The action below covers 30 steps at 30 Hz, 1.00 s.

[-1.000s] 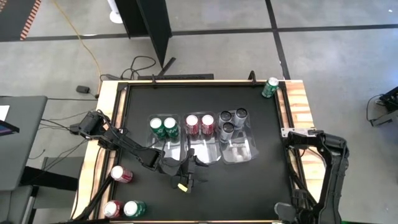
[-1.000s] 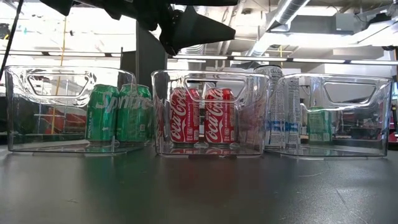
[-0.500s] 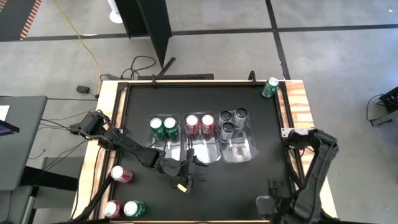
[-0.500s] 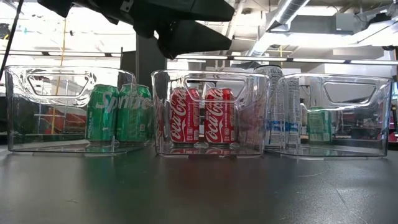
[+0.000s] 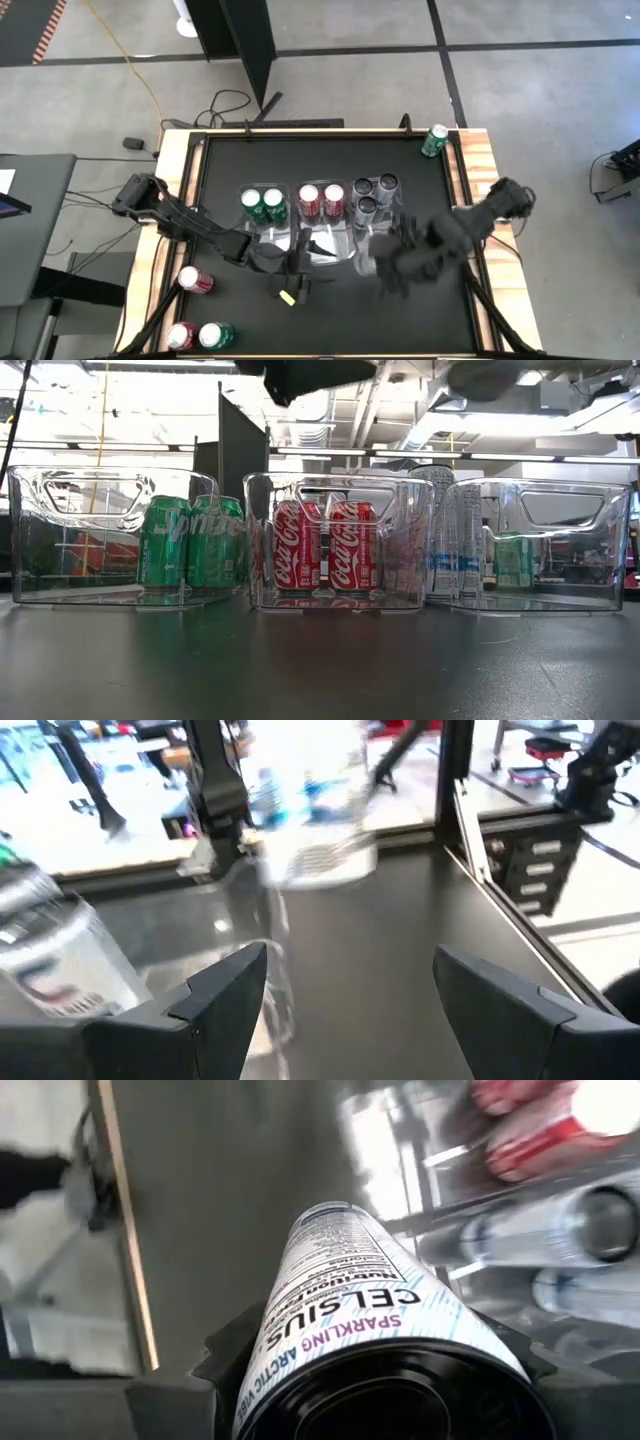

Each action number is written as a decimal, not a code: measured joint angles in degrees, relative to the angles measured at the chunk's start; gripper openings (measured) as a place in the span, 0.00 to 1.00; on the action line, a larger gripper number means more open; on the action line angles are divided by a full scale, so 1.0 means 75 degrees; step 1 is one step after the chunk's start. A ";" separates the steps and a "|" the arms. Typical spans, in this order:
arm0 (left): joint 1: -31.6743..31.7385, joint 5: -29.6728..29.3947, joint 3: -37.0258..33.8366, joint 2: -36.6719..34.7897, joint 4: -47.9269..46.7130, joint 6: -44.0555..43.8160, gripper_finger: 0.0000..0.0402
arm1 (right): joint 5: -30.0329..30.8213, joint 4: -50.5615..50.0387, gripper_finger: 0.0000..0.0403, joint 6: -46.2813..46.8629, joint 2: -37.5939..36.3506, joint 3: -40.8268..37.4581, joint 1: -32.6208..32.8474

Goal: Sort soda cans
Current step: Put the white-blue soda can into the right transparent bin

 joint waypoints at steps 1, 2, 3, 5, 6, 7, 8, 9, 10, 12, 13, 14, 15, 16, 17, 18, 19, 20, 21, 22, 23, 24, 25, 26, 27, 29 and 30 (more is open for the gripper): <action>-0.0009 -0.0092 0.0000 -0.0100 0.0000 0.0053 0.70 | 0.0050 -0.0007 0.66 -0.0002 -0.0117 -0.0003 -0.0290; -0.0024 -0.0162 0.0000 -0.0204 -0.0019 0.0101 0.70 | 0.0092 -0.0006 0.66 0.0002 -0.0232 -0.0003 -0.0606; -0.0051 -0.0210 0.0000 -0.0303 -0.0035 0.0126 0.70 | 0.0112 -0.0002 0.66 0.0015 -0.0349 -0.0003 -0.0899; -0.0111 -0.0285 0.0000 -0.0471 -0.0147 0.0151 0.70 | 0.0188 0.0042 0.66 0.0140 -0.0665 -0.0153 -0.1403; -0.0138 -0.0297 0.0000 -0.0537 -0.0217 0.0153 0.70 | 0.0231 0.0034 0.66 0.0218 -0.0847 -0.0302 -0.1624; -0.0178 -0.0321 0.0000 -0.0601 -0.0329 0.0153 0.70 | 0.0201 0.0019 0.66 0.0295 -0.1067 -0.0549 -0.1823; -0.0218 -0.0368 0.0000 -0.0662 -0.0453 0.0158 0.70 | 0.0075 0.0007 0.66 0.0373 -0.1319 -0.0856 -0.1971; -0.0253 -0.0423 0.0000 -0.0718 -0.0560 0.0164 0.70 | -0.0065 0.0004 0.66 0.0473 -0.1588 -0.1213 -0.2034; -0.0276 -0.0485 0.0000 -0.0777 -0.0659 0.0168 0.70 | -0.0178 -0.0004 0.66 0.0638 -0.1864 -0.1613 -0.2038; -0.0318 -0.0544 0.0000 -0.0902 -0.0897 0.0220 0.70 | -0.0270 -0.0032 0.66 0.0977 -0.2368 -0.2410 -0.1846; -0.0323 -0.0544 0.0000 -0.0949 -0.0944 0.0277 0.70 | -0.0270 -0.0037 0.66 0.1184 -0.2596 -0.2767 -0.1682; -0.0323 -0.0544 0.0000 -0.0993 -0.0979 0.0340 0.70 | -0.0262 -0.0015 0.66 0.1427 -0.2828 -0.3087 -0.1539; -0.0323 -0.0544 0.0000 -0.1044 -0.1027 0.0399 0.70 | -0.0256 0.0016 0.66 0.1693 -0.3055 -0.3385 -0.1412; -0.0323 -0.0544 0.0000 -0.1089 -0.1051 0.0440 0.70 | -0.0256 0.0017 0.66 0.1938 -0.3258 -0.3647 -0.1325; -0.0323 -0.0544 0.0000 -0.1121 -0.1049 0.0464 0.70 | -0.0258 -0.0013 0.66 0.2124 -0.3421 -0.3890 -0.1281; -0.0315 -0.0544 0.0000 -0.1163 -0.1072 0.0468 0.70 | -0.0259 -0.0033 0.66 0.2263 -0.3529 -0.4101 -0.1281; -0.0303 -0.0544 0.0000 -0.1191 -0.1119 0.0468 0.70 | -0.0259 -0.0047 0.66 0.2332 -0.3570 -0.4266 -0.1330; -0.0293 -0.0544 0.0000 -0.1215 -0.1171 0.0466 0.70 | -0.0258 -0.0039 0.66 0.2350 -0.3563 -0.4401 -0.1416; -0.0294 -0.0544 0.0000 -0.1235 -0.1232 0.0474 0.70 | -0.0249 -0.0005 0.66 0.2345 -0.3533 -0.4518 -0.1522; -0.0285 -0.0550 0.0000 -0.1262 -0.1321 0.0500 0.70 | -0.0215 0.0033 0.66 0.2278 -0.3450 -0.4603 -0.1667; -0.0273 -0.0575 0.0000 -0.1271 -0.1349 0.0534 0.70 | -0.0215 0.0034 0.66 0.2155 -0.3339 -0.4634 -0.1849; -0.0252 -0.0600 0.0000 -0.1274 -0.1334 0.0585 0.70 | -0.0218 0.0004 0.66 0.1976 -0.3218 -0.4634 -0.2028; -0.0233 -0.0639 0.0000 -0.1275 -0.1326 0.0650 0.70 | -0.0235 0.0016 0.66 0.1787 -0.3099 -0.4634 -0.2184; -0.0204 -0.0654 0.0000 -0.1303 -0.1317 0.0716 0.70 | -0.0283 0.0099 0.66 0.1584 -0.2960 -0.4632 -0.2330; -0.0177 -0.0652 -0.0003 -0.1353 -0.1346 0.0768 0.70 | -0.0318 0.0182 0.66 0.1391 -0.2815 -0.4631 -0.2472; -0.0056 -0.0655 -0.0006 -0.1489 -0.1321 0.0716 0.70 | -0.0385 0.0304 0.66 0.1058 -0.2517 -0.4631 -0.2740; -0.0010 -0.0662 -0.0006 -0.1582 -0.1335 0.0646 0.70 | -0.0406 0.0331 0.66 0.0934 -0.2392 -0.4631 -0.2848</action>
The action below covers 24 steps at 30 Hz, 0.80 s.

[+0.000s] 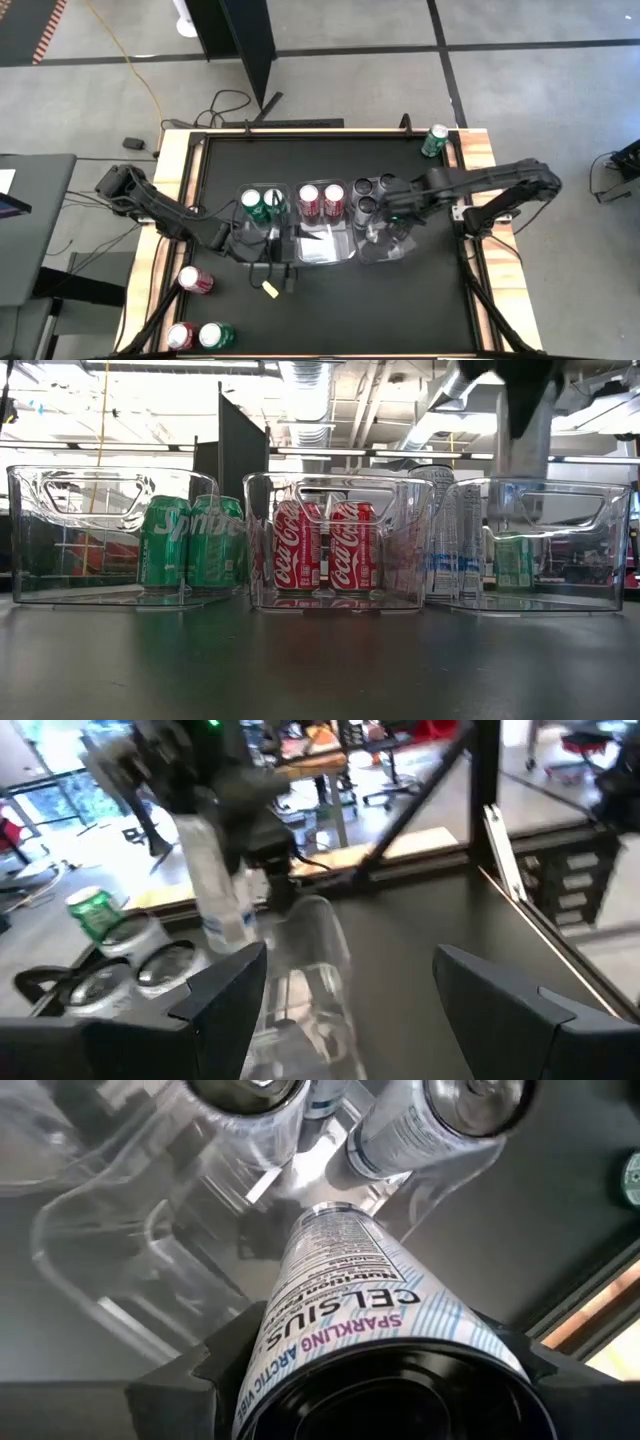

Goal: Sort soda cans
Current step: Put the white-blue soda can into the right transparent bin

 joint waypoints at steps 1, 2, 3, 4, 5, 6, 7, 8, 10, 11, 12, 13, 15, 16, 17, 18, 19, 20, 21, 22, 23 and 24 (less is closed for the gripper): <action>0.0046 0.0001 0.0000 -0.0123 -0.0081 -0.0080 0.70 | -0.0009 0.0053 0.66 -0.0127 0.0111 0.0000 -0.0088; 0.0081 -0.0008 0.0000 -0.0244 -0.0169 -0.0148 0.70 | -0.0015 0.0129 0.66 -0.0284 0.0206 0.0000 -0.0172; 0.0118 -0.0015 0.0000 -0.0374 -0.0238 -0.0191 0.70 | -0.0016 0.0239 0.66 -0.0422 0.0281 0.0000 -0.0257; 0.0140 -0.0013 0.0000 -0.0515 -0.0347 -0.0219 0.70 | -0.0021 0.0379 0.66 -0.0541 0.0374 0.0003 -0.0345; 0.0148 -0.0010 0.0000 -0.0653 -0.0480 -0.0225 0.70 | -0.0031 0.0507 0.66 -0.0666 0.0471 0.0003 -0.0425; 0.0145 -0.0010 0.0000 -0.0764 -0.0596 -0.0222 0.70 | -0.0040 0.0623 0.66 -0.0761 0.0575 0.0003 -0.0506; 0.0145 -0.0007 0.0000 -0.0875 -0.0727 -0.0224 0.70 | -0.0042 0.0670 0.66 -0.0848 0.0680 0.0003 -0.0567; 0.0145 -0.0005 0.0000 -0.0982 -0.0879 -0.0222 0.70 | -0.0039 0.0716 0.66 -0.0930 0.0780 0.0003 -0.0639; 0.0145 0.0001 0.0000 -0.1173 -0.1108 -0.0214 0.70 | -0.0050 0.0779 0.66 -0.1086 0.0942 0.0003 -0.0779; 0.0145 0.0002 0.0000 -0.1259 -0.1206 -0.0181 0.70 | -0.0072 0.0831 0.66 -0.1161 0.1015 0.0003 -0.0842; 0.0147 0.0002 0.0000 -0.1349 -0.1315 -0.0135 0.70 | -0.0107 0.0907 0.66 -0.1232 0.1093 0.0004 -0.0915; 0.0148 0.0000 0.0000 -0.1430 -0.1417 -0.0088 0.70 | -0.0159 0.0967 0.66 -0.1276 0.1170 0.0006 -0.0983; 0.0145 0.0005 0.0000 -0.1573 -0.1596 -0.0072 0.70 | -0.0266 0.0997 0.66 -0.1315 0.1339 0.0006 -0.1108; 0.0145 0.0008 0.0000 -0.1642 -0.1686 -0.0066 0.70 | -0.0266 0.0986 0.66 -0.1331 0.1394 0.0006 -0.1158; 0.0145 0.0008 0.0000 -0.1695 -0.1766 -0.0032 0.70 | -0.0266 0.0984 0.66 -0.1337 0.1449 0.0006 -0.1198; 0.0145 0.0005 0.0000 -0.1747 -0.1807 0.0015 0.70 | -0.0271 0.0983 0.66 -0.1361 0.1482 0.0006 -0.1237; 0.0147 0.0006 0.0000 -0.1779 -0.1839 0.0071 0.70 | -0.0291 0.0991 0.66 -0.1372 0.1487 0.0006 -0.1268; 0.0146 0.0005 0.0000 -0.1812 -0.1885 0.0125 0.70 | -0.0292 0.1024 0.66 -0.1383 0.1487 0.0006 -0.1283; 0.0145 0.0006 0.0000 -0.1835 -0.1915 0.0169 0.70 | -0.0295 0.1078 0.66 -0.1384 0.1487 0.0006 -0.1293; 0.0145 0.0009 0.0000 -0.1861 -0.1929 0.0212 0.70 | -0.0292 0.1129 0.66 -0.1359 0.1487 0.0006 -0.1311; 0.0146 0.0008 0.0000 -0.1878 -0.1951 0.0264 0.70 | -0.0292 0.1165 0.66 -0.1318 0.1487 0.0006 -0.1324; 0.0145 0.0008 0.0000 -0.1880 -0.1951 0.0312 0.70 | -0.0295 0.1177 0.66 -0.1272 0.1482 0.0006 -0.1324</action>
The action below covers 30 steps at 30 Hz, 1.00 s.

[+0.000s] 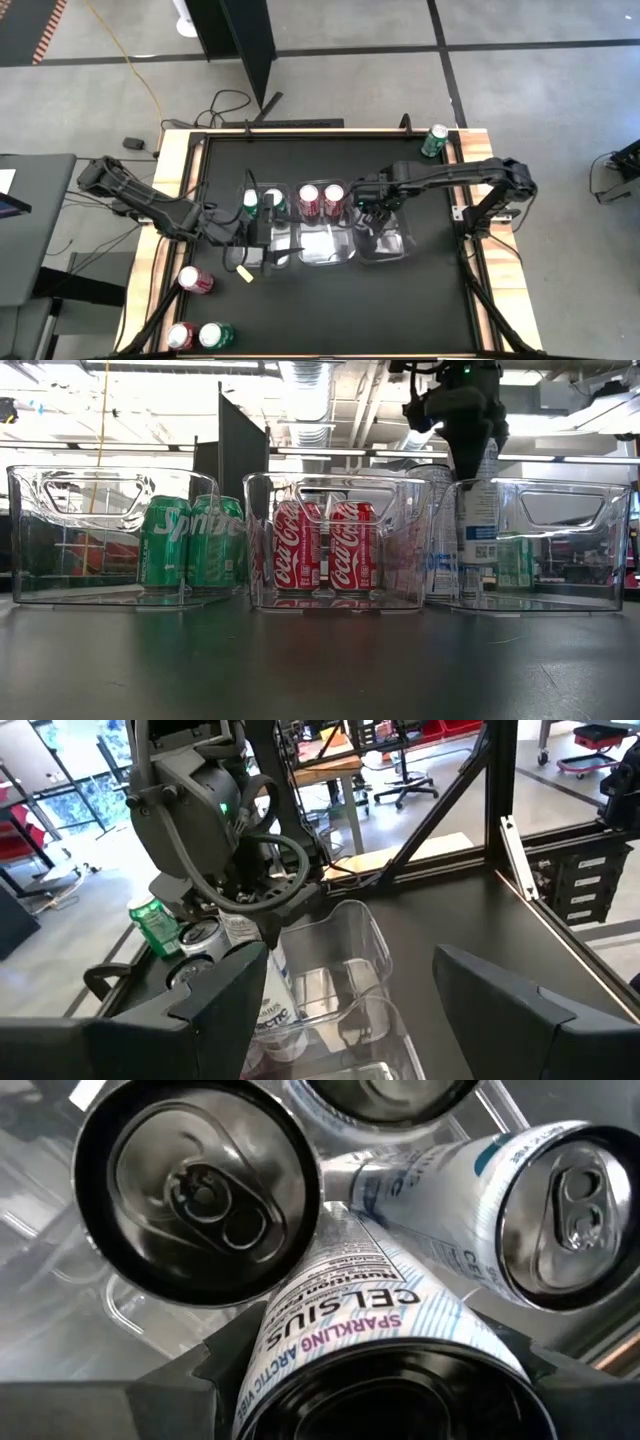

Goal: Sort soda cans
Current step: Put the white-blue soda can into the right transparent bin

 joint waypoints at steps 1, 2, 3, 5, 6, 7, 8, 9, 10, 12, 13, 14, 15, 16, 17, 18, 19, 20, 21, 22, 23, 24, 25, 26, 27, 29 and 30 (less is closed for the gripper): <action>0.0003 0.0000 0.0000 0.0000 0.0005 0.0057 0.70 | 0.0000 -0.0003 0.66 0.0065 0.0000 0.0000 0.0000; 0.0003 0.0000 0.0000 0.0000 0.0000 0.0124 0.70 | -0.0003 -0.0013 0.66 0.0124 -0.0003 0.0000 0.0000; 0.0003 0.0003 0.0000 0.0003 0.0000 0.0176 0.70 | -0.0011 -0.0015 0.66 0.0164 -0.0005 0.0000 0.0000; 0.0003 0.0002 0.0000 0.0001 0.0007 0.0255 0.70 | -0.0054 -0.0012 0.66 0.0263 -0.0006 0.0000 0.0000; 0.0003 0.0003 0.0000 0.0000 0.0010 0.0289 0.70 | -0.0066 -0.0006 0.66 0.0320 -0.0006 0.0000 0.0000; 0.0003 0.0001 0.0000 0.0000 0.0011 0.0319 0.70 | -0.0083 0.0005 0.66 0.0345 -0.0006 0.0000 0.0000; 0.0003 0.0003 0.0000 0.0001 0.0011 0.0335 0.70 | -0.0088 0.0011 0.66 0.0368 -0.0006 0.0000 0.0000; 0.0003 0.0003 0.0000 0.0003 0.0008 0.0343 0.70 | -0.0090 0.0001 0.66 0.0400 -0.0006 0.0000 0.0000; 0.0003 0.0003 0.0000 0.0003 0.0011 0.0343 0.70 | -0.0090 -0.0005 0.66 0.0419 -0.0006 0.0000 0.0000; 0.0003 0.0005 0.0000 -0.0033 0.0003 0.0366 0.70 | -0.0112 0.0007 0.66 0.0435 -0.0006 0.0000 0.0000; 0.0003 0.0011 0.0000 -0.0046 0.0001 0.0364 0.70 | -0.0128 0.0019 0.66 0.0435 -0.0006 0.0000 0.0004; 0.0003 0.0027 0.0000 -0.0057 0.0005 0.0357 0.70 | -0.0140 0.0037 0.66 0.0437 -0.0006 0.0000 0.0017; 0.0003 0.0033 0.0000 -0.0063 0.0005 0.0355 0.70 | -0.0140 0.0058 0.66 0.0455 -0.0006 0.0000 0.0032; 0.0003 0.0037 0.0000 -0.0088 -0.0024 0.0355 0.70 | -0.0139 0.0073 0.66 0.0473 -0.0006 0.0000 0.0059; -0.0011 0.0061 0.0000 -0.0116 -0.0091 0.0337 0.70 | -0.0137 0.0076 0.66 0.0493 -0.0006 0.0000 0.0087; -0.0034 0.0058 0.0000 -0.0139 -0.0118 0.0303 0.70 | -0.0137 0.0070 0.66 0.0493 -0.0006 0.0000 0.0127; -0.0044 0.0055 0.0000 -0.0169 -0.0120 0.0276 0.70 | -0.0137 0.0075 0.66 0.0498 -0.0006 0.0000 0.0173; -0.0047 0.0061 0.0000 -0.0205 -0.0170 0.0267 0.70 | -0.0139 0.0102 0.66 0.0535 -0.0006 0.0000 0.0212; -0.0050 0.0062 0.0000 -0.0239 -0.0234 0.0230 0.70 | -0.0140 0.0136 0.66 0.0567 -0.0006 0.0000 0.0242; -0.0050 0.0062 0.0000 -0.0249 -0.0268 0.0181 0.70 | -0.0140 0.0171 0.66 0.0590 -0.0006 0.0000 0.0270; -0.0050 0.0061 0.0000 -0.0251 -0.0270 0.0133 0.70 | -0.0140 0.0185 0.66 0.0619 -0.0006 0.0000 0.0290; -0.0051 0.0061 0.0000 -0.0263 -0.0303 0.0126 0.70 | -0.0140 0.0186 0.66 0.0655 -0.0006 0.0000 0.0299; -0.0056 0.0060 0.0000 -0.0282 -0.0369 0.0119 0.70 | -0.0140 0.0184 0.66 0.0688 -0.0006 0.0000 0.0318; -0.0068 0.0055 0.0000 -0.0293 -0.0403 0.0083 0.70 | -0.0134 0.0181 0.66 0.0694 -0.0006 0.0000 0.0318; -0.0073 0.0052 0.0000 -0.0300 -0.0411 0.0064 0.70 | -0.0134 0.0184 0.66 0.0707 -0.0009 0.0000 0.0315; -0.0079 0.0055 0.0000 -0.0300 -0.0464 0.0060 0.70 | -0.0112 0.0179 0.66 0.0714 -0.0009 0.0000 0.0312; -0.0082 0.0055 0.0000 -0.0292 -0.0475 0.0057 0.70 | -0.0047 0.0157 0.66 0.0710 -0.0009 0.0000 0.0302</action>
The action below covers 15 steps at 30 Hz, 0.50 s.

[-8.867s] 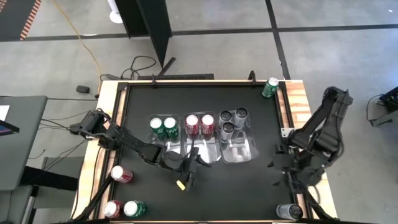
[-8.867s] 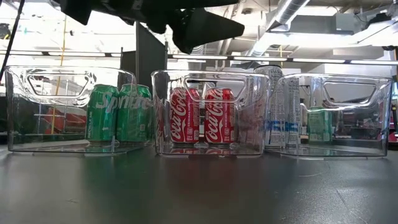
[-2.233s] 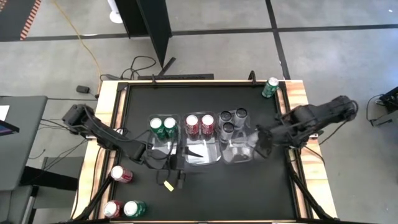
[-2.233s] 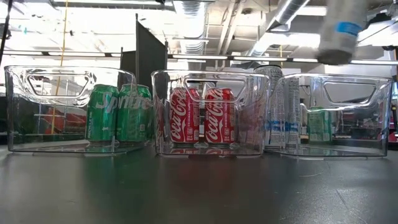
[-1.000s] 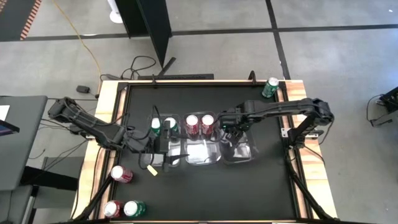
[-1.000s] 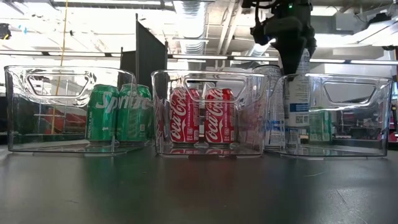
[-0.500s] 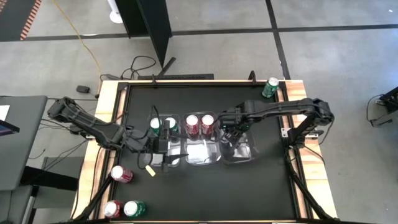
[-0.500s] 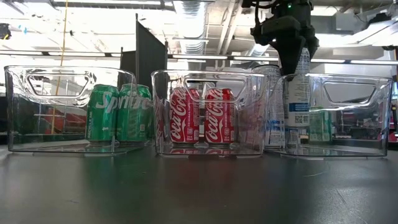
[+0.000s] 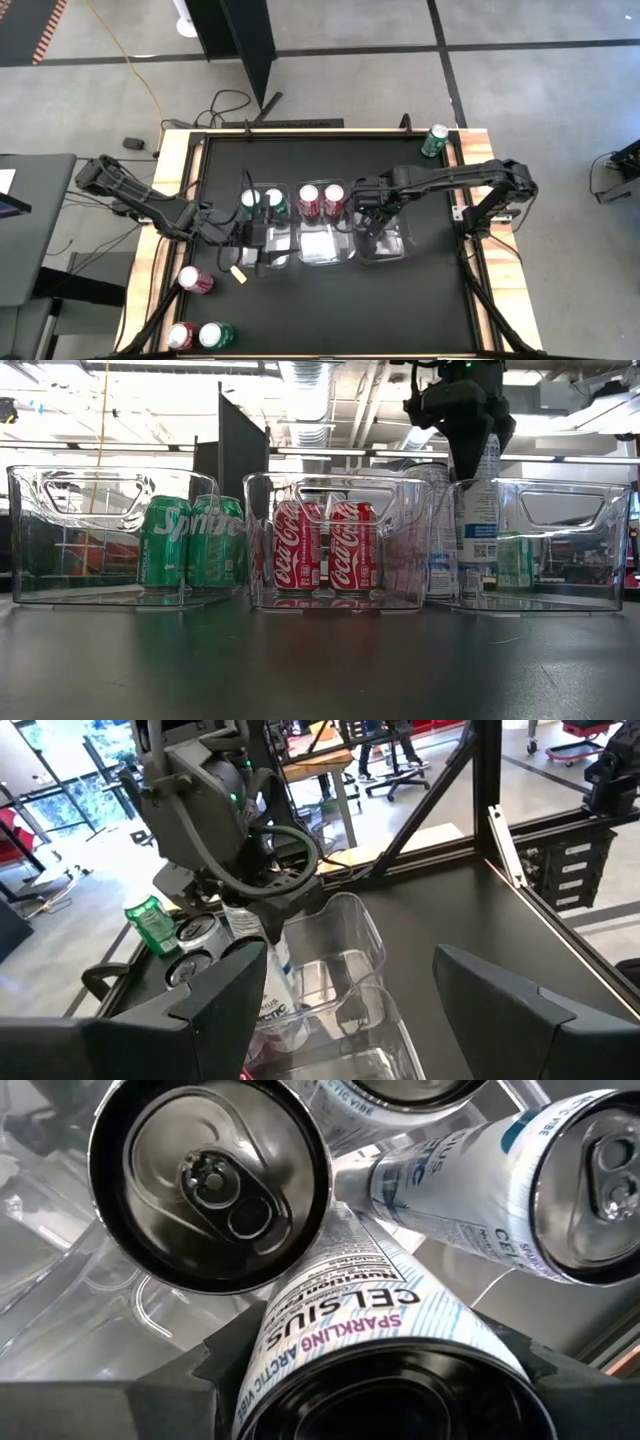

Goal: Sort soda cans
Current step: Put the white-blue soda can into the right transparent bin

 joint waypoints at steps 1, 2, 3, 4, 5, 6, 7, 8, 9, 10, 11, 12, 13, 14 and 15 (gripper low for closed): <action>-0.0006 0.0000 0.0000 0.0000 -0.0006 0.0000 0.70 | 0.0050 -0.0005 0.66 -0.0008 -0.0003 -0.0002 -0.0035; -0.0006 -0.0002 0.0000 -0.0002 -0.0006 -0.0008 0.70 | 0.0066 0.0018 0.66 -0.0028 -0.0008 -0.0036 -0.0067; -0.0006 0.0000 0.0000 -0.0005 -0.0017 -0.0012 0.70 | 0.0061 0.0043 0.66 -0.0055 -0.0017 -0.0125 -0.0106; -0.0006 -0.0003 0.0000 -0.0008 -0.0054 -0.0017 0.70 | 0.0047 0.0056 0.66 -0.0055 -0.0052 -0.0237 -0.0142; -0.0006 -0.0003 0.0000 -0.0008 -0.0114 -0.0032 0.70 | 0.0047 0.0082 0.66 -0.0025 -0.0141 -0.0427 -0.0150; -0.0006 -0.0003 0.0000 -0.0005 -0.0163 -0.0050 0.70 | 0.0053 0.0133 0.66 0.0026 -0.0245 -0.0625 -0.0153; -0.0006 -0.0006 0.0000 0.0000 -0.0164 -0.0058 0.70 | 0.0056 0.0247 0.66 0.0086 -0.0391 -0.0824 -0.0151; -0.0006 -0.0006 0.0000 0.0000 -0.0161 -0.0061 0.70 | 0.0050 0.0383 0.66 0.0123 -0.0581 -0.1018 -0.0138; -0.0006 -0.0006 0.0000 -0.0002 -0.0150 -0.0056 0.70 | 0.0048 0.0541 0.66 0.0159 -0.0760 -0.1185 -0.0136; -0.0006 -0.0006 0.0000 -0.0002 -0.0121 -0.0047 0.70 | 0.0026 0.0743 0.66 0.0178 -0.0914 -0.1312 -0.0136; -0.0006 -0.0006 0.0000 -0.0002 -0.0113 -0.0019 0.70 | -0.0006 0.0880 0.66 0.0186 -0.1036 -0.1398 -0.0138; -0.0006 -0.0006 0.0000 -0.0002 -0.0112 -0.0005 0.70 | -0.0023 0.0958 0.66 0.0194 -0.1115 -0.1485 -0.0150; -0.0006 -0.0006 0.0000 -0.0002 -0.0097 0.0002 0.70 | -0.0041 0.0979 0.66 0.0187 -0.1154 -0.1552 -0.0191; -0.0003 -0.0006 0.0000 -0.0002 -0.0078 0.0010 0.70 | -0.0086 0.1001 0.66 0.0174 -0.1166 -0.1614 -0.0237; 0.0016 -0.0007 0.0000 -0.0002 -0.0053 0.0034 0.70 | -0.0152 0.1004 0.66 0.0116 -0.1168 -0.1651 -0.0276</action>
